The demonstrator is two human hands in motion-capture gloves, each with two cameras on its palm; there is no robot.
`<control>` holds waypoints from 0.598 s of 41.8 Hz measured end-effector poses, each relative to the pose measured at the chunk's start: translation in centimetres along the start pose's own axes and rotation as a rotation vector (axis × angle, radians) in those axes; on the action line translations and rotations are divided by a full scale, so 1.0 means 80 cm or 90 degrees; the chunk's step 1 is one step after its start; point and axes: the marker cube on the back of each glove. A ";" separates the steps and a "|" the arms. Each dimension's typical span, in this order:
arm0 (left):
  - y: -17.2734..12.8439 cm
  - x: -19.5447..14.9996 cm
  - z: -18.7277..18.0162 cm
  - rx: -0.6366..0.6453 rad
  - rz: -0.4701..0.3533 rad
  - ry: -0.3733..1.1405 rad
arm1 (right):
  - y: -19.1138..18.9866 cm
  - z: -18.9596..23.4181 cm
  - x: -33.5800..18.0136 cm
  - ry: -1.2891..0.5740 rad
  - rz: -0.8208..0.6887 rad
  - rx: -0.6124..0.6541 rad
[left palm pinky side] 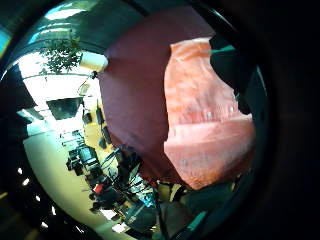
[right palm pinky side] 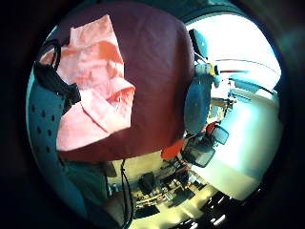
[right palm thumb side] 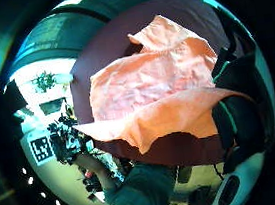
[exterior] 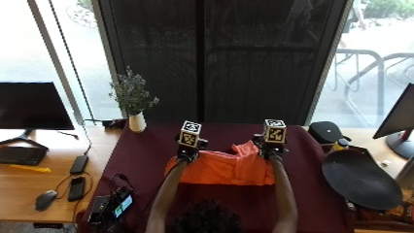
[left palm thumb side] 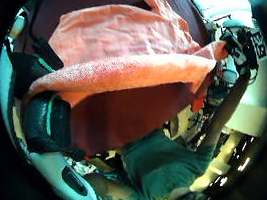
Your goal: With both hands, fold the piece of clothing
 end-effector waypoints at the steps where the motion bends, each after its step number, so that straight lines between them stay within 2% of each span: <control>1: -0.011 -0.001 0.000 0.007 -0.014 -0.005 | -0.007 -0.005 -0.004 -0.002 -0.009 0.013; 5: -0.051 0.000 0.013 -0.002 -0.054 -0.019 | -0.034 -0.012 -0.015 -0.009 0.003 0.008; 8: -0.084 0.007 0.031 0.002 -0.051 -0.007 | -0.070 -0.008 -0.019 -0.004 0.041 0.005; 11: -0.099 0.012 0.055 -0.037 -0.038 0.014 | -0.096 0.003 -0.023 0.010 0.060 -0.013; 15: -0.119 0.005 0.077 0.009 -0.075 0.002 | -0.115 0.021 -0.029 0.023 0.042 -0.047; 17: -0.122 0.005 0.085 0.011 -0.076 0.008 | -0.121 0.027 -0.030 0.027 0.041 -0.048; 21: -0.122 0.009 0.089 0.036 -0.068 0.046 | -0.124 0.030 -0.025 0.020 0.062 0.002; 25: -0.115 0.011 0.072 0.108 -0.079 0.067 | -0.112 0.016 -0.017 -0.023 0.040 0.135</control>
